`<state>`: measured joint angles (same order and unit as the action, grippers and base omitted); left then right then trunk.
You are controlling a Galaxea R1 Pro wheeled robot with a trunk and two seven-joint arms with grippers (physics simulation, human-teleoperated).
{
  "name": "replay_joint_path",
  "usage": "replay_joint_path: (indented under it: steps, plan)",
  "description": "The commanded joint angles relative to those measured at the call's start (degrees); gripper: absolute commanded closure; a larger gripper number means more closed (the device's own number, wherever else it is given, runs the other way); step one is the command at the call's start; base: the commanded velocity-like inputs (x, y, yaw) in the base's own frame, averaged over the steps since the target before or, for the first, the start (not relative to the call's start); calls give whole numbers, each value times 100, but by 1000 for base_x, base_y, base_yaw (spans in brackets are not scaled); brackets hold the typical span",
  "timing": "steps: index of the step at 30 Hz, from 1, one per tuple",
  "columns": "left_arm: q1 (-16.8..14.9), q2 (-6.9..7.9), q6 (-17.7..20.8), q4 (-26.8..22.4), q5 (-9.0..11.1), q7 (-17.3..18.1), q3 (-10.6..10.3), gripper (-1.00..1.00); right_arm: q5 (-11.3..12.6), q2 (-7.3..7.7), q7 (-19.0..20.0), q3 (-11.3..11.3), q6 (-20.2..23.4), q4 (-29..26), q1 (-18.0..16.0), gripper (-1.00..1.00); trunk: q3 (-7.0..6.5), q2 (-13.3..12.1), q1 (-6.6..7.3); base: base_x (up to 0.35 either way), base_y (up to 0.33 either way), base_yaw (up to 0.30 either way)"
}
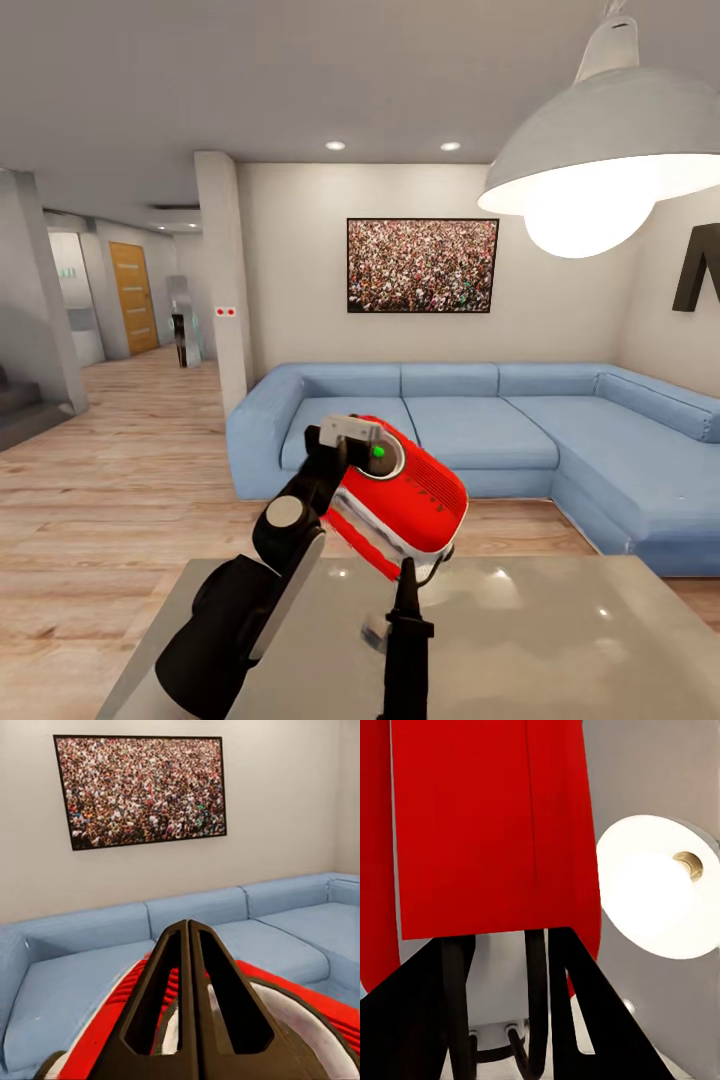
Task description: Turn on the radio receiver that's on the table in the living room.
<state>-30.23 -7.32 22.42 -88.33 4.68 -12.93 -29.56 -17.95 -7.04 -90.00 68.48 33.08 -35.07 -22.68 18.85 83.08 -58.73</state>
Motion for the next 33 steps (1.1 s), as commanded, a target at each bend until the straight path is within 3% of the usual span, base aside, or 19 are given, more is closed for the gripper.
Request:
replay_joint_path:
  steps: [1, 7, 17, 21, 24, 29, 33]
  plan:
    - [0, 1, 0, 0, -1, 0, 8, 100, -16, 21, 0, -48, -37, -10, -1, 100, 0, 0, 0, 0, 0, 0]
    - [0, 10, 0, 1, -2, 1, 62, 100, -22, 210, 0, -742, -286, -27, -4, 100, 0, 0, 0, 0, 0, 0]
    - [0, 56, -2, 29, 4, 1, 142, 100, -24, 627, 283, -926, -555, -107, -18, 100, 0, 0, 0, 0, 0, 0]
    - [0, 90, -3, 34, 5, 1, 158, 100, -29, 683, 452, -1359, -642, -118, -25, 100, 0, 0, 0, 0, 0, 0]
    - [0, 97, -4, 41, 6, 1, 160, 100, -32, 704, 536, -1537, -685, -122, -26, 100, 0, 0, 0, 0, 0, 0]
    - [0, 107, -7, 46, 6, 1, 161, 100, -33, 831, 742, -1604, -838, -224, -42, 100, 0, 0, 0, 0, 0, 0]
    - [0, 108, -9, 87, 6, 1, 162, 100, -33, 1029, 999, -1624, -861, -639, -50, 100, 0, 0, 0, 0, 0, 0]
